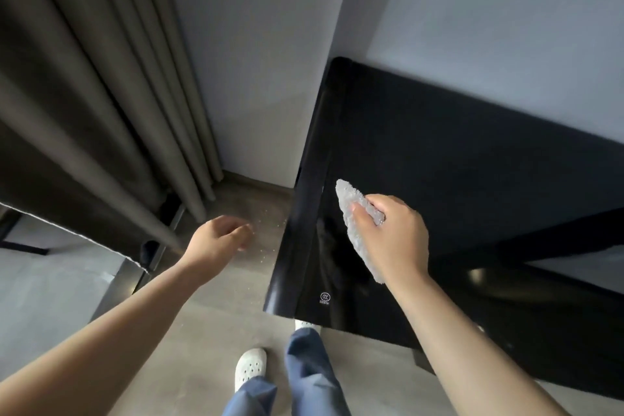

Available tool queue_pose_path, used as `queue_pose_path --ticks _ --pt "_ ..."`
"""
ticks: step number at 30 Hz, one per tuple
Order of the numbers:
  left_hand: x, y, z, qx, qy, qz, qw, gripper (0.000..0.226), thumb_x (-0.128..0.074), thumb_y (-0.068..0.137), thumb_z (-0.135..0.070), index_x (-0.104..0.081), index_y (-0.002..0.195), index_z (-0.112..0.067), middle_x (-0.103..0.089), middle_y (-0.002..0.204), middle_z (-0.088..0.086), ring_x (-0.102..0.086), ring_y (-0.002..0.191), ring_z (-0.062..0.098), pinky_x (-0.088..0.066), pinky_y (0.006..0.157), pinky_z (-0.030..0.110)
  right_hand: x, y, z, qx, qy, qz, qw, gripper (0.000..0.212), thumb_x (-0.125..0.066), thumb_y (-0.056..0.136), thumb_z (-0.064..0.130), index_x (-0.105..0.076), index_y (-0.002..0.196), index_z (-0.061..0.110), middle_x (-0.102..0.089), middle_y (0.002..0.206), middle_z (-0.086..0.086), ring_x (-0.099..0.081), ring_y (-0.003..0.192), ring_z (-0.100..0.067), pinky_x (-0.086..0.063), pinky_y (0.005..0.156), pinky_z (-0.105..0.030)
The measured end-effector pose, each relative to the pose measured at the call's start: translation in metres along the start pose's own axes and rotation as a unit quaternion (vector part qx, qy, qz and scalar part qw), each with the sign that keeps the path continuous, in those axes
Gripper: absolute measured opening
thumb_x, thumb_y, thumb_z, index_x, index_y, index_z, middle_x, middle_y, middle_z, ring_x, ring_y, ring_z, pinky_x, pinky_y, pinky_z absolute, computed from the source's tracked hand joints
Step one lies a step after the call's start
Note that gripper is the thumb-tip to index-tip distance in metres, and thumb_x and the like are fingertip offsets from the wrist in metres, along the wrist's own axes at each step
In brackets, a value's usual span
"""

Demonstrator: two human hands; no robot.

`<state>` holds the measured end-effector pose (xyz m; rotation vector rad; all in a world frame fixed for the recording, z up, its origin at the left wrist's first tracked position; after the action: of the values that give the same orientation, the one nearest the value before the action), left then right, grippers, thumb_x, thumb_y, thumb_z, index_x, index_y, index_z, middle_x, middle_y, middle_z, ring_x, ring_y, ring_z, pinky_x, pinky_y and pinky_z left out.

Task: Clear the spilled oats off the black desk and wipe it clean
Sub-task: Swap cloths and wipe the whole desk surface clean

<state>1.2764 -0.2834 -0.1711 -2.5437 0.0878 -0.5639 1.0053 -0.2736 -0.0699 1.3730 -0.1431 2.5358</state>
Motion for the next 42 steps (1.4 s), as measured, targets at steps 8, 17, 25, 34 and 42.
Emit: queue_pose_path --ticks 8,17,25,34,42 --pt "-0.02 0.089 -0.051 -0.023 -0.018 -0.045 0.999 0.017 -0.052 0.064 -0.035 -0.067 0.07 -0.034 -0.063 0.059 -0.015 -0.058 0.066 0.014 -0.05 0.071 0.033 -0.025 0.158 -0.003 0.028 0.084 -0.025 0.996 0.027 -0.058 0.089 0.034 -0.056 0.065 0.022 -0.058 0.064 0.007 -0.057 0.06 -0.01 -0.048 0.054 -0.031" --pt "-0.039 0.182 -0.106 -0.079 0.016 -0.082 0.993 0.006 -0.062 0.082 -0.037 -0.065 0.087 -0.035 -0.066 0.076 -0.012 -0.062 0.076 0.009 -0.04 0.07 0.023 -0.048 0.3 -0.012 0.069 0.062 -0.073 0.993 0.021 -0.052 0.094 0.042 -0.065 0.097 0.026 -0.066 0.088 0.009 -0.061 0.08 -0.011 -0.053 0.073 -0.036" --pt "-0.041 0.217 -0.118 -0.077 0.058 -0.098 0.991 0.01 -0.059 0.089 -0.026 -0.063 0.095 -0.032 -0.067 0.084 -0.008 -0.062 0.083 0.009 -0.042 0.071 0.018 -0.086 0.386 -0.015 0.057 0.028 -0.068 0.996 0.027 -0.045 0.096 0.045 -0.061 0.109 0.028 -0.066 0.096 0.005 -0.064 0.086 -0.019 -0.049 0.071 -0.031" --pt "-0.052 0.215 -0.096 -0.039 0.018 -0.098 0.994 0.01 -0.061 0.085 -0.024 -0.065 0.092 -0.03 -0.068 0.08 -0.011 -0.063 0.083 0.005 -0.039 0.067 0.013 -0.12 0.39 -0.023 0.16 -0.092 0.004 0.983 0.025 -0.046 0.098 0.028 -0.065 0.108 0.015 -0.057 0.112 -0.01 -0.057 0.098 -0.028 -0.046 0.072 -0.034" --pt "-0.045 0.215 -0.091 -0.03 0.025 -0.122 0.992 0.013 -0.06 0.088 -0.016 -0.066 0.092 -0.027 -0.067 0.08 -0.011 -0.063 0.083 0.01 -0.04 0.069 0.015 -0.139 0.41 0.0 0.129 -0.127 -0.046 0.982 0.022 -0.049 0.095 0.025 -0.068 0.095 0.013 -0.059 0.108 -0.009 -0.056 0.098 -0.03 -0.035 0.067 -0.031"
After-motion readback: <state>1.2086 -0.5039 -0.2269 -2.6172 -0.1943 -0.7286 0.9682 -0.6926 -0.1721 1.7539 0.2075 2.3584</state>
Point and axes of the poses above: each hand's wrist, its own y-axis towards the middle knuckle, its own x-axis out of the back of the hand, z = x × y, the point moved 6 cm from there along y, towards the middle knuckle
